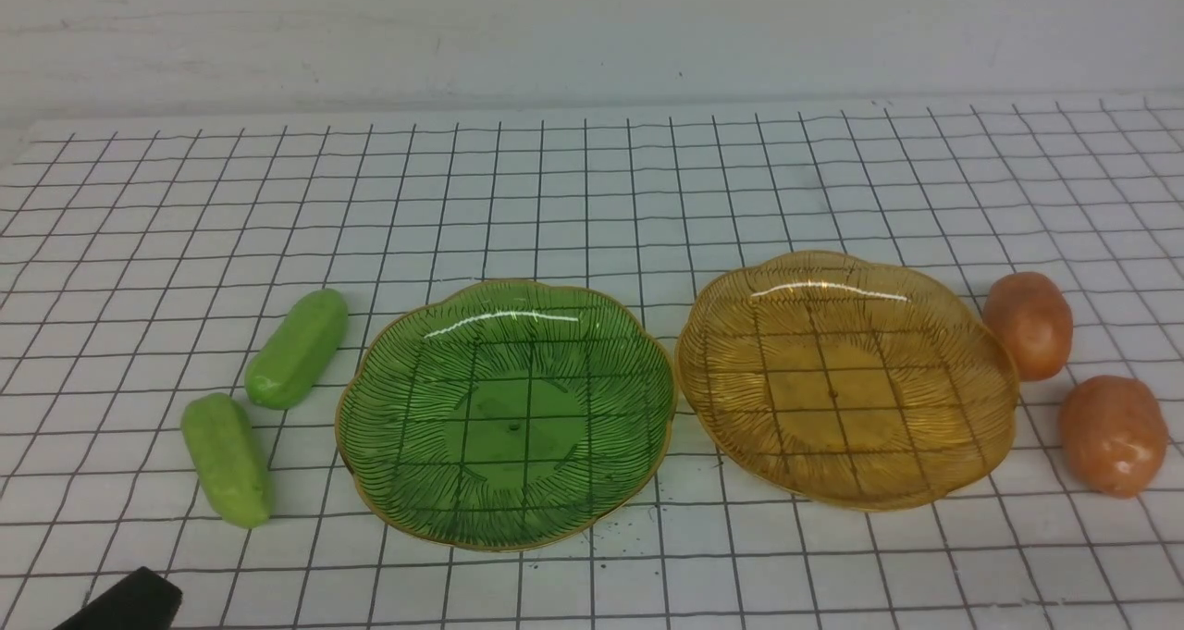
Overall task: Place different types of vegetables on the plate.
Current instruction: 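Put the potato onto the plate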
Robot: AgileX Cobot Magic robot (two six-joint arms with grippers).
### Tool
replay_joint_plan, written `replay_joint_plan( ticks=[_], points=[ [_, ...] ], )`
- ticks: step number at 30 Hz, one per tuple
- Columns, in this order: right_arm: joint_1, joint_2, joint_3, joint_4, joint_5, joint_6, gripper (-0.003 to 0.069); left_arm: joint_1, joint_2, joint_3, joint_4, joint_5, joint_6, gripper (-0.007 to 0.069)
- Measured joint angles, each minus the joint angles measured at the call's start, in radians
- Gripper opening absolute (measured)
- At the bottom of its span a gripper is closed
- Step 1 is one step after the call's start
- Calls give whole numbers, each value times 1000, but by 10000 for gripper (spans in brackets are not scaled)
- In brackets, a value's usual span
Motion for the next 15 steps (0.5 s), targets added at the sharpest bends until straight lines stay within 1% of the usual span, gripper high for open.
replay_joint_plan(
  ticks=[1,2,3,4,5,6,7,8,10,12,15],
  points=[
    [0,8,-5,-7,0,-1,-15,-1,10,-20,4,25,23,-8],
    [0,52,-31,-42,5,-1,-14,-1,36,-46,13,62,53,-8],
    [0,149,-71,-103,21,1,-13,-2,130,-109,58,160,122,-8],
    [0,198,-94,-141,31,9,-12,-2,177,-127,81,202,138,-8],
    [0,224,-103,-156,33,12,-12,-2,190,-133,81,202,144,-8],
    [0,333,-136,-214,51,45,-12,-2,325,-191,149,313,190,-8],
    [0,361,-144,-227,55,55,-12,-2,339,-202,163,336,199,-8],
    [0,433,-169,-260,63,83,-12,-2,439,-236,198,401,225,-8],
    [0,635,-226,-342,85,177,-10,-2,601,-297,246,511,288,-8],
    [0,770,-276,-406,92,234,-9,-2,717,-342,257,564,363,-8],
    [0,945,-359,-518,102,302,-6,-2,836,-379,261,577,449,-7]
  ],
)
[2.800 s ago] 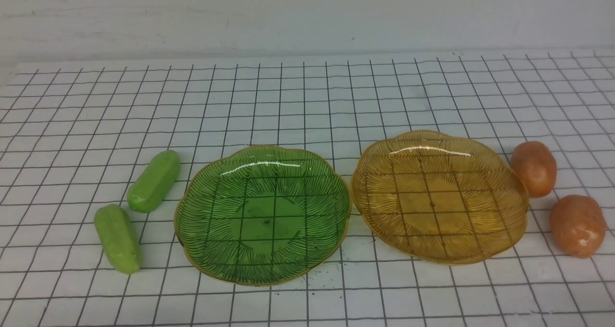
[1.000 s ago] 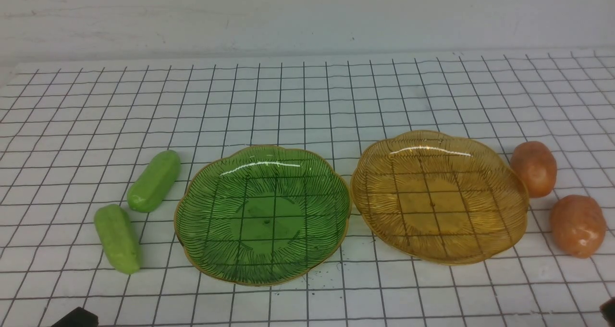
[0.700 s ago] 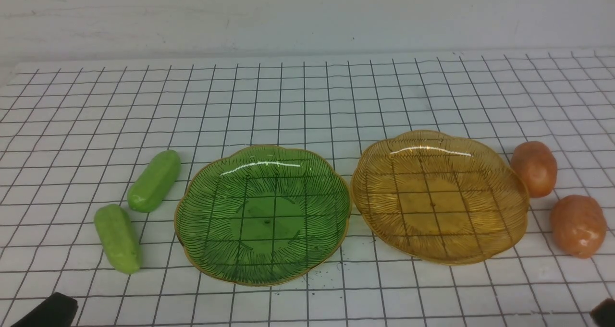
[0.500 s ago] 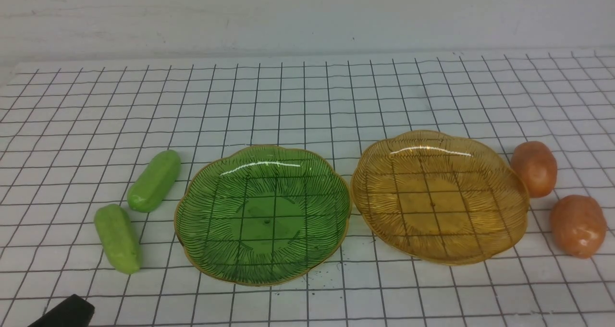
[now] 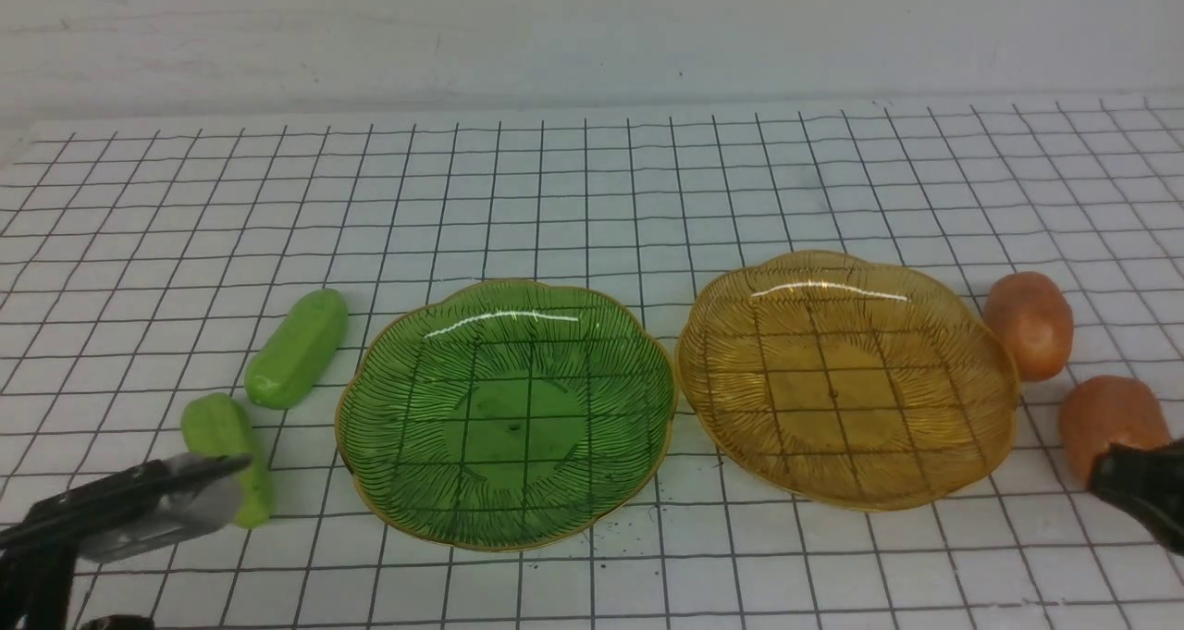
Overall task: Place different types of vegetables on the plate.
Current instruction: 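Put the potato onto the plate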
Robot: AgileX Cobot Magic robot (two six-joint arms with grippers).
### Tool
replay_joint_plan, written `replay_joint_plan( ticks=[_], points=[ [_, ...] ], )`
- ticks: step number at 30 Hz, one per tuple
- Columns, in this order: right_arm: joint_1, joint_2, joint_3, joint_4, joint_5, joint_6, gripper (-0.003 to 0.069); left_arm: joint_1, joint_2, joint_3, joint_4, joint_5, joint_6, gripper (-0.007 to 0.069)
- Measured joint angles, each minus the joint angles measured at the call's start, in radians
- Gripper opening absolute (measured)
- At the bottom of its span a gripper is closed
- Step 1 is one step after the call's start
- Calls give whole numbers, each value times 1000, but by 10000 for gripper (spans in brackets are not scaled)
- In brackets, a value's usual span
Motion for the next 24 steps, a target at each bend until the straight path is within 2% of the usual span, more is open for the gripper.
replay_joint_plan(
  ticks=[7,11,14,17,20,21,22,24],
  points=[
    [-23,268,-205,-241,56,158,4,-1,139,-29,3,0,54,-7],
    [-109,394,-355,-400,91,233,26,-1,160,-31,3,0,54,-1],
    [-152,450,-412,-442,121,247,65,-1,162,-31,3,0,54,18],
    [-168,509,-425,-466,136,250,158,-1,162,-31,3,0,54,41],
    [-169,566,-425,-466,134,250,286,-1,162,-31,3,-1,54,63],
    [-169,584,-425,-466,128,250,361,-1,162,-31,3,-1,54,70],
    [-169,599,-425,-466,121,250,406,-1,162,-31,3,-1,54,78],
    [-169,620,-425,-466,107,250,463,-1,162,-31,3,-1,54,88]
  ],
)
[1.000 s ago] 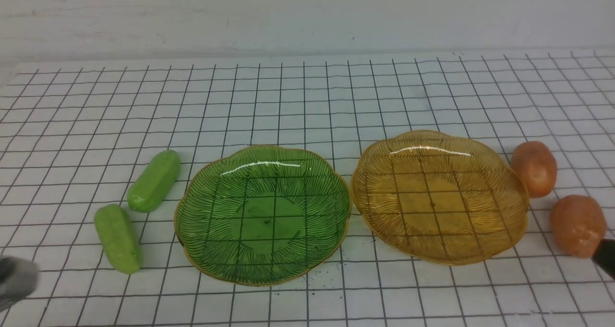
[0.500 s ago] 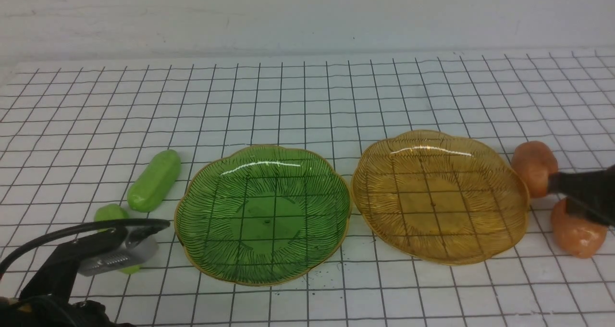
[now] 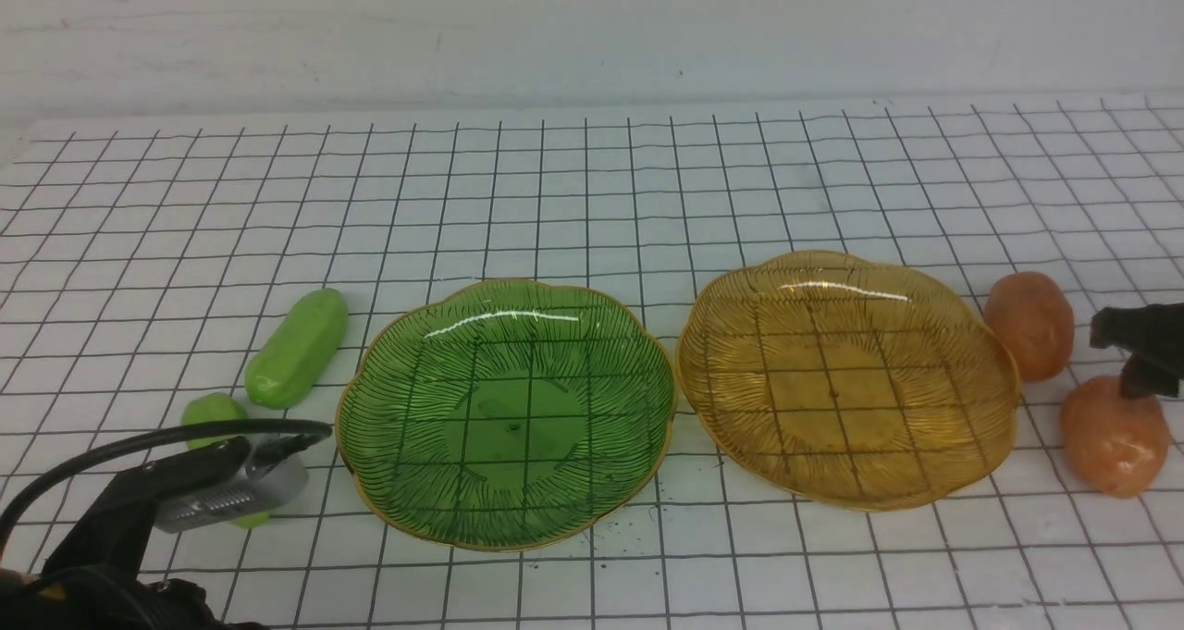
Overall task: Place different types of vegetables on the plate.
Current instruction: 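Put the potato onto the plate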
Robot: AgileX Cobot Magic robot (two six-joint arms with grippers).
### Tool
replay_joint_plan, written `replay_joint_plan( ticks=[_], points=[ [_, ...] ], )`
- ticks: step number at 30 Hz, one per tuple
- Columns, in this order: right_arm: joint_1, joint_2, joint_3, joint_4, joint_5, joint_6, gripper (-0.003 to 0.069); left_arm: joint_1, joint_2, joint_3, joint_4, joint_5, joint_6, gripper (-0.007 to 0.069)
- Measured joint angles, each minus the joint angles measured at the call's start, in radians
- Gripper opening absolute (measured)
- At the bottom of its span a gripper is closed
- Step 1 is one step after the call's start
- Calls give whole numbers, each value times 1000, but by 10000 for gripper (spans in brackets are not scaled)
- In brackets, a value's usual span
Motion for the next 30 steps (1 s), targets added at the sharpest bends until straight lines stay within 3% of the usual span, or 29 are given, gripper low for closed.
replay_joint_plan(
  ticks=[4,7,14,23,27,30],
  points=[
    [0,48,-6,5,-28,3,564,0,0,0,0,-2,1,101],
    [1,89,-9,4,-44,3,587,0,0,0,0,-8,1,101],
    [1,139,-11,-4,-39,-1,546,0,0,0,0,-21,3,101],
    [1,90,-222,-3,285,-74,534,0,0,0,0,-27,0,108],
    [5,49,-339,111,395,-103,534,0,0,0,0,-37,-4,108],
    [45,42,-358,260,392,-211,534,0,0,0,0,-66,-4,108]
  ],
)
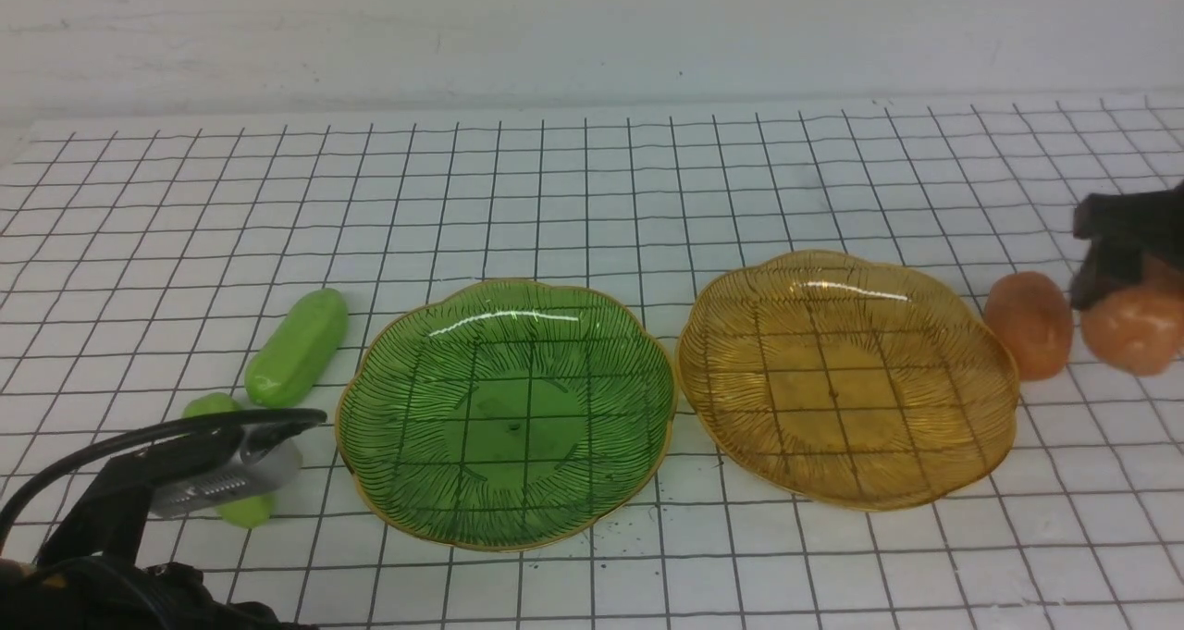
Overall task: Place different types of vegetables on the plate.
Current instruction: 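Put the potato onto the plate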
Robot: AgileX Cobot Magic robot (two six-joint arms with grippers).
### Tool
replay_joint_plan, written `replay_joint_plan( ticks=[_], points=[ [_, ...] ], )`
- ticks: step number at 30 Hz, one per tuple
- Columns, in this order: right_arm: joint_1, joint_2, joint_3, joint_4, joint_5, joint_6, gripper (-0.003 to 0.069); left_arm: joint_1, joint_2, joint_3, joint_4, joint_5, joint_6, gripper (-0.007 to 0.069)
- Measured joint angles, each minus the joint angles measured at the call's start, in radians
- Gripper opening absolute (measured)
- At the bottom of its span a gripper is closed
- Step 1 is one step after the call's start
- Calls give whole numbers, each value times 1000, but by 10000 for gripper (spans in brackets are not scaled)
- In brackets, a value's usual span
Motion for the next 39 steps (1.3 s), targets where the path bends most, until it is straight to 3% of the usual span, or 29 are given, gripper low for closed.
replay_joint_plan(
  ticks=[4,12,17,21,22,25,32,39],
  points=[
    [97,33,0,123,-42,-127,534,0,0,0,0,-28,0,108],
    [238,145,0,77,-112,-173,534,0,0,0,0,-49,0,108],
    [251,168,0,61,-122,-173,534,0,0,0,0,-49,0,108],
    [251,168,0,-9,-153,-173,649,0,0,0,0,-53,0,108],
    [251,168,0,-9,-155,-172,649,0,0,0,0,-54,0,108],
    [251,168,0,-97,-188,-135,684,0,0,0,0,-72,0,108],
    [239,169,-28,-321,-205,58,691,0,0,0,0,-79,0,108],
    [140,186,-70,-414,-284,252,673,0,0,0,0,-83,0,108]
  ],
)
